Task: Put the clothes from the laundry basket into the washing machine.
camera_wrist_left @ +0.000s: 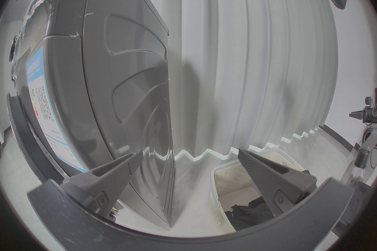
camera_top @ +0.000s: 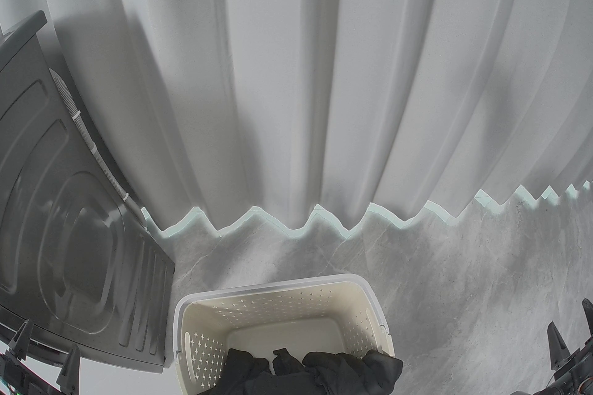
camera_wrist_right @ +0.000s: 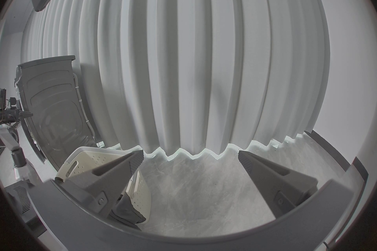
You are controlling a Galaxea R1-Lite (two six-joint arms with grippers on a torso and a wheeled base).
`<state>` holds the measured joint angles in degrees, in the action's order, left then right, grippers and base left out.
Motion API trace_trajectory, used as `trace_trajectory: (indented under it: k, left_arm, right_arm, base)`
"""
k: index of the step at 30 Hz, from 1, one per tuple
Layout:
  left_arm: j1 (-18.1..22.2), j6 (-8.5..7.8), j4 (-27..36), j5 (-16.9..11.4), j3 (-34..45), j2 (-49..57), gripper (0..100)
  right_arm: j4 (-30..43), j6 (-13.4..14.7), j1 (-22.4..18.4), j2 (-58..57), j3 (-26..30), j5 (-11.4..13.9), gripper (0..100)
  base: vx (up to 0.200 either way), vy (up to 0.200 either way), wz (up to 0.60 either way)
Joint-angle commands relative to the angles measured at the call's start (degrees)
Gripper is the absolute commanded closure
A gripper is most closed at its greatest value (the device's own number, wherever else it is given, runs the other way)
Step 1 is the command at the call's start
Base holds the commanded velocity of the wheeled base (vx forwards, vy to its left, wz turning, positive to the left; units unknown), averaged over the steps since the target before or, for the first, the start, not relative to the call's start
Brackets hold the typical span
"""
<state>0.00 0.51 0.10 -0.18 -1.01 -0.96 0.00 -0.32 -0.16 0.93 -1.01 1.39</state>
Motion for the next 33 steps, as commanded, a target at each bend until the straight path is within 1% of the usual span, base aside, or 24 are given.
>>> trace_trajectory:
  k: [1, 3, 33]
  left_arm:
    - [0.0, 0.1, 0.0, 0.0, 0.9, 0.9, 0]
    - [0.0, 0.19, 0.0, 0.0, 0.9, 0.9, 0]
    - [0.0, 0.19, 0.0, 0.0, 0.9, 0.9, 0]
  right_arm:
    - [0.0, 0.0, 0.0, -0.7, 1.0, 0.0, 0]
    - [0.0, 0.0, 0.0, -0.7, 1.0, 0.0, 0]
    - [0.0, 0.0, 0.1, -0.7, 1.0, 0.0, 0]
  base:
    - [0.2, 0.0, 0.0]
    - [0.2, 0.0, 0.0]
    - [0.0, 0.0, 0.0]
